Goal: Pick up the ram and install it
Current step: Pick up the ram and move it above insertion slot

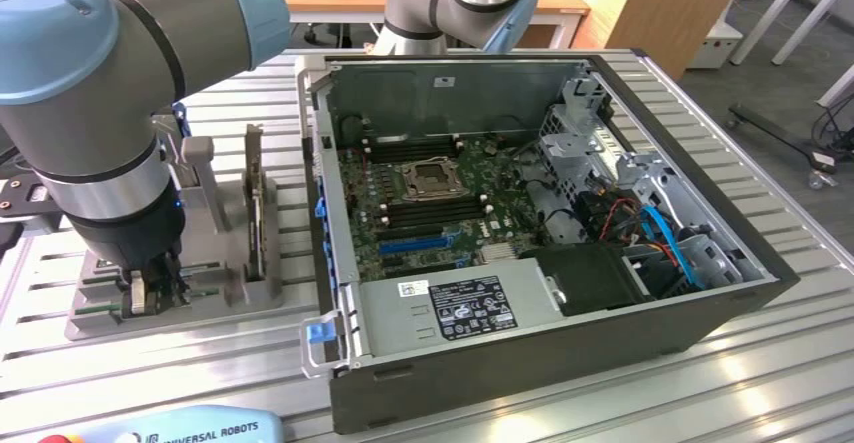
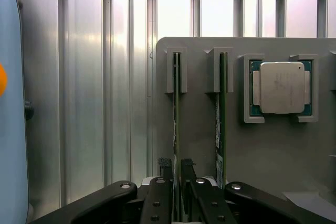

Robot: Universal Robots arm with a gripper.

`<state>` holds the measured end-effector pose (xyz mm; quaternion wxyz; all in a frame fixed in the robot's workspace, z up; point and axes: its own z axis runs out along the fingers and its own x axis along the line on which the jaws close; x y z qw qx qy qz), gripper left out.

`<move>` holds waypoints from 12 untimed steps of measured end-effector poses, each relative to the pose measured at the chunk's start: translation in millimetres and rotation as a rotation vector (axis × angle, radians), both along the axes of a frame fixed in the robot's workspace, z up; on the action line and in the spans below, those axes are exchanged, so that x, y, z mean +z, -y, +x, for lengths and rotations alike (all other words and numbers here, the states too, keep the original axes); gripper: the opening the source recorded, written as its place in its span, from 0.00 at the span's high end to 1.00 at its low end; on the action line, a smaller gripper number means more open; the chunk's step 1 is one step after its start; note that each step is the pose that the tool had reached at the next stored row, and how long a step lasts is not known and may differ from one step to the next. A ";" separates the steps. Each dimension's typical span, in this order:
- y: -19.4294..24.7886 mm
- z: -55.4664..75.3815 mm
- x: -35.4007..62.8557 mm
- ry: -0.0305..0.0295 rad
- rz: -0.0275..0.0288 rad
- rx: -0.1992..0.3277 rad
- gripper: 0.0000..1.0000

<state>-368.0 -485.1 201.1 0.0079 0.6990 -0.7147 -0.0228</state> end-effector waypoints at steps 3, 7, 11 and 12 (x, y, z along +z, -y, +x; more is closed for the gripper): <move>0.0 0.0 0.0 0.0000 0.0000 0.000 0.79; 0.0 0.0 0.0 0.0000 0.0001 0.000 0.87; 0.0 0.0 0.0 0.0000 0.0000 0.000 0.88; 0.0 0.0 0.0 0.0000 0.0000 0.000 0.88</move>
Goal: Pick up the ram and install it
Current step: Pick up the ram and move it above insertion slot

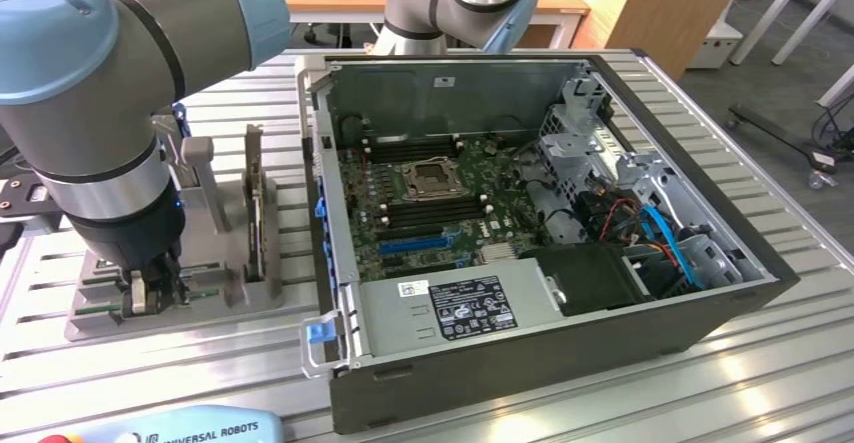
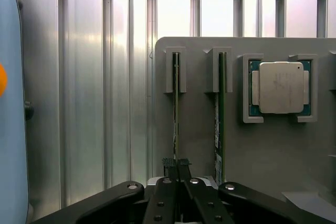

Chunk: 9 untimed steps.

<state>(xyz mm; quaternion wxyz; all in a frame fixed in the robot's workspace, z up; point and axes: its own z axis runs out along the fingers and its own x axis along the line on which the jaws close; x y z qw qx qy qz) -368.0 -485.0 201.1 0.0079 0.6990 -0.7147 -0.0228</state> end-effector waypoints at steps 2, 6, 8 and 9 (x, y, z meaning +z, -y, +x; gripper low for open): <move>0.0 0.0 0.0 0.0000 0.0000 0.000 0.88; 0.0 0.0 0.0 0.0000 0.0000 0.000 0.88; 0.0 0.0 0.0 0.0000 0.0000 0.000 0.88; 0.0 0.0 0.0 0.0000 0.0001 0.000 0.88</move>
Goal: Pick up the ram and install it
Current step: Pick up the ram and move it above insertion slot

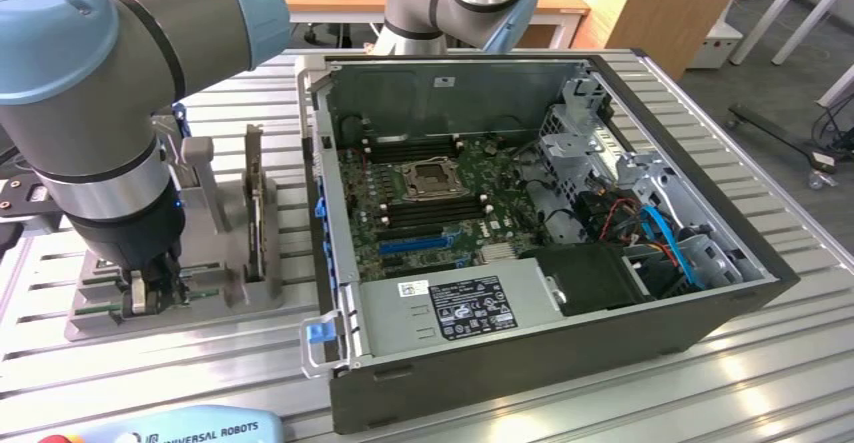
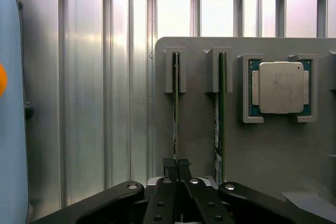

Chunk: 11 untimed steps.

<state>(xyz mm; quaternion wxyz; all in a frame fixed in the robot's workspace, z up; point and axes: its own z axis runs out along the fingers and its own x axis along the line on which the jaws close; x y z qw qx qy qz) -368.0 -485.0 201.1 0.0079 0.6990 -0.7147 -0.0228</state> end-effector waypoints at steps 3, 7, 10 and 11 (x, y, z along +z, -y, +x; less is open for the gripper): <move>0.0 0.0 0.2 0.0001 0.0001 0.000 0.88; 0.0 0.0 5.1 0.0000 -0.0001 0.000 0.88; 0.0 0.0 10.3 0.0000 -0.0001 0.000 0.88; 0.0 0.0 12.1 -0.0001 -0.0001 0.000 0.88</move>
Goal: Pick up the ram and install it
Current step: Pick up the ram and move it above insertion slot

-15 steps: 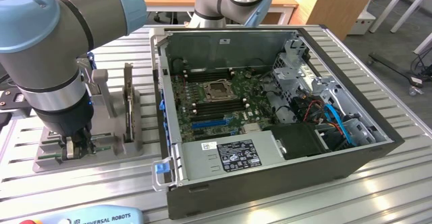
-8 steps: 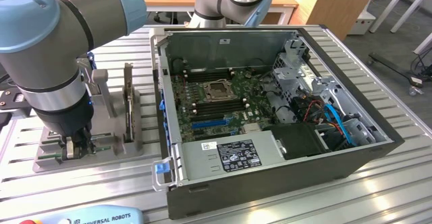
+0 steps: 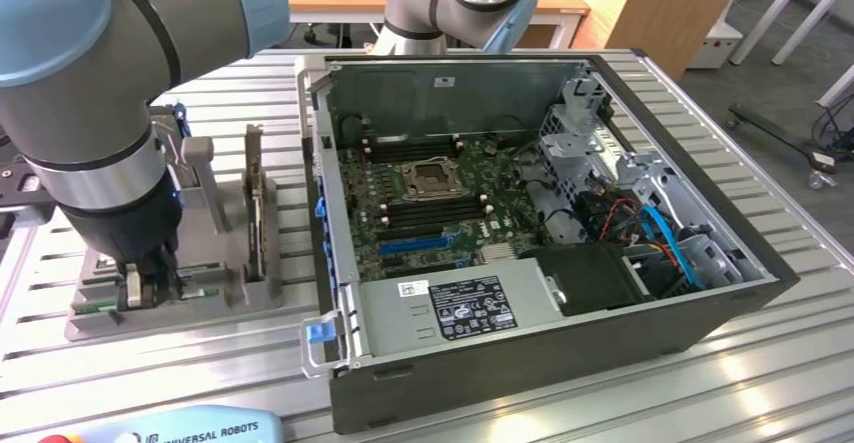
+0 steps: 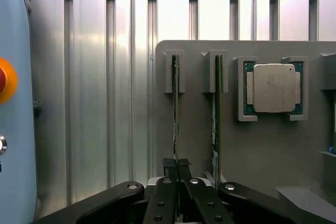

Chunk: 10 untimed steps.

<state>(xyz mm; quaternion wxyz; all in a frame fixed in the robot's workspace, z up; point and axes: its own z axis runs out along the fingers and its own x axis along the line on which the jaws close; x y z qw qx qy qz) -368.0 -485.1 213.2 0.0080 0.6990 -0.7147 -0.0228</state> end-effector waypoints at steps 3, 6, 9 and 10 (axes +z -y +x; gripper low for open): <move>0.0 0.0 6.2 0.0001 0.0001 0.000 0.88; 0.0 0.0 14.2 0.0001 0.0000 0.000 0.88; 0.0 0.0 23.8 0.0000 0.0000 0.000 0.88; 0.0 0.0 27.5 0.0001 0.0000 0.000 0.88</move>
